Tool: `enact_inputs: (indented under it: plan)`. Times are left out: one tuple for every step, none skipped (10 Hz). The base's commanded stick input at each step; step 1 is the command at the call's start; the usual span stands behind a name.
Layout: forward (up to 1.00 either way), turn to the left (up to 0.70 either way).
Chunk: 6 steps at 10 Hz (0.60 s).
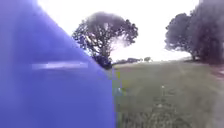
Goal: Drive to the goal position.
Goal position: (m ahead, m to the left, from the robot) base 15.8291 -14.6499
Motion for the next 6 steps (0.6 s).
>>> enact_inputs:
  plan:
    - [1.00, 0.00]
    - [1.00, -0.09]
    - [1.00, -0.35]
    - [1.00, -0.40]
    - [1.00, -0.40]
    - [1.00, -0.40]
